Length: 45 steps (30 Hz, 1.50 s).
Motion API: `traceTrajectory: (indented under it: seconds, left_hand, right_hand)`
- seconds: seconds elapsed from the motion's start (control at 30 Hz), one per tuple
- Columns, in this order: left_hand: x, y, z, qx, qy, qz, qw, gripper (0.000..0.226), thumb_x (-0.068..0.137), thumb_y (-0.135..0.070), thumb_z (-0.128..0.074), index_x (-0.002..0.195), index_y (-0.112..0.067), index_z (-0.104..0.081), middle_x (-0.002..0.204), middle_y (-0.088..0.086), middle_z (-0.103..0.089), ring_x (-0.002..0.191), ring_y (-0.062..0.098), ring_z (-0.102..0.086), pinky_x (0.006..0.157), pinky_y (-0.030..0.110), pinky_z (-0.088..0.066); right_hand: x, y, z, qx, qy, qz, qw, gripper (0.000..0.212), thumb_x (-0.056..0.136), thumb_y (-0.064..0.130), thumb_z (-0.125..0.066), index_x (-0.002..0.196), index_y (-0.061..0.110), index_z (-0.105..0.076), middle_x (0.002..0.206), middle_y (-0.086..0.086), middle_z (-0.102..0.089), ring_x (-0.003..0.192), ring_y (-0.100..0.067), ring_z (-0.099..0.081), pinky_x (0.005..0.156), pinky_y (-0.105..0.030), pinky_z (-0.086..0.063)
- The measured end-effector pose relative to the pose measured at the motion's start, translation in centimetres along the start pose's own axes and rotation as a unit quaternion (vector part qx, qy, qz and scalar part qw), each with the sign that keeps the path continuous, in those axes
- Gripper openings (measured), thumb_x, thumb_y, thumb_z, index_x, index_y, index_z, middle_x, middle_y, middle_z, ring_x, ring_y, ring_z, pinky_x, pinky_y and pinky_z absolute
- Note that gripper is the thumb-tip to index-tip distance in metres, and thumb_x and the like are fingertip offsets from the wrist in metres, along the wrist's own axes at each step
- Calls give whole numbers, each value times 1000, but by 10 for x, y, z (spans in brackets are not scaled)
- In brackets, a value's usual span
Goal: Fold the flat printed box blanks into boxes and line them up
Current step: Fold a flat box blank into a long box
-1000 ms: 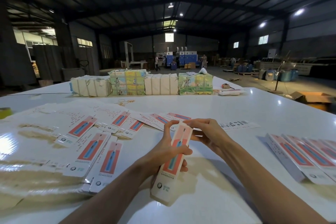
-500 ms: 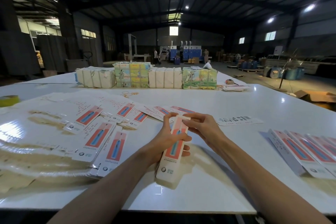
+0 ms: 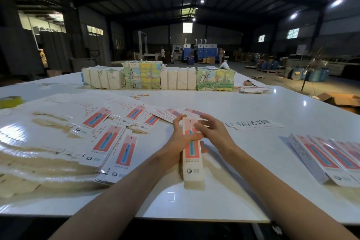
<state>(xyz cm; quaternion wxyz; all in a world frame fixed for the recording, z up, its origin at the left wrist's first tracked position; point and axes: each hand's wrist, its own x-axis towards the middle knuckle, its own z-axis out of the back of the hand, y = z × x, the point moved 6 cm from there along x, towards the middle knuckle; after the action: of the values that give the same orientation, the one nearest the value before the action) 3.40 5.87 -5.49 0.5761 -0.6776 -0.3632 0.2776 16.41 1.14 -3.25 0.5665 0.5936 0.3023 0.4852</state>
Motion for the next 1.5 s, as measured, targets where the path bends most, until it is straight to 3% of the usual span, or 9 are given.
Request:
traceTrajectory:
  seconds: [0.3,0.4,0.53,0.7,0.8,0.9,1.07,1.27,1.5]
  left_hand:
    - [-5,-19,0,-286,-29,-15,958,53,108,-24,-57,157,-27,-37,152,25,-50,120,36,-65,90,49,-60]
    - [-12,-18,-10,-207,39,23,977,62,107,-47,-51,162,-22,-33,155,23,-50,138,37,-55,118,54,-43]
    - [-20,-24,1,79,13,35,996,54,109,-46,-53,158,-33,-34,143,18,-61,112,31,-66,110,46,-50]
    - [-18,-61,64,641,-87,-25,762,39,106,-31,-48,141,-18,-60,140,10,-63,124,30,-59,102,39,-48]
    - [-37,-79,117,766,-172,62,616,34,104,-29,-51,129,-11,-63,117,10,-64,111,30,-57,96,42,-46]
    - [-61,-90,155,821,-241,134,500,43,104,-38,-54,135,-9,-61,139,17,-60,131,36,-53,112,47,-42]
    - [-76,-95,167,781,-267,107,555,56,103,-46,-60,142,-7,-52,145,21,-54,135,39,-47,114,47,-41]
    - [-63,-102,168,746,-252,152,597,73,93,-36,-76,150,-6,-42,153,25,-44,143,43,-40,118,55,-36]
    - [-65,-91,155,821,-245,62,513,20,100,-33,-64,115,-20,-66,116,4,-71,108,25,-65,94,36,-54]
  right_hand:
    - [-37,31,-33,-382,54,84,919,66,90,68,-66,137,25,-52,120,3,-55,103,-17,-60,87,-42,-54]
    - [-48,30,-35,-407,37,79,909,48,94,46,-73,121,14,-50,112,-4,-52,96,-27,-55,75,-38,-42]
    - [-59,26,-6,-450,23,48,891,31,103,30,-61,123,10,-48,119,-13,-54,106,-37,-58,80,-41,-43]
    - [-68,16,80,-556,-45,-21,829,56,97,27,-61,150,27,-43,125,-15,-55,124,-36,-50,89,-43,-47]
    - [-81,8,137,-648,-90,-65,753,53,99,26,-58,149,11,-47,133,-17,-55,132,-35,-44,96,-42,-46]
    - [-100,2,183,-734,-137,-101,658,45,104,32,-46,138,4,-56,137,-19,-59,129,-34,-51,108,-39,-41]
    - [-111,12,194,-806,-152,-110,562,49,106,36,-40,142,7,-54,147,-19,-52,137,-35,-44,118,-43,-32]
    - [-80,31,118,-751,-101,-6,653,51,108,47,-44,146,13,-49,160,-13,-36,154,-32,-26,122,-44,-28]
    - [-34,27,15,-675,-12,134,725,40,106,35,-49,135,10,-60,159,-13,-41,149,-31,-33,111,-44,-37]
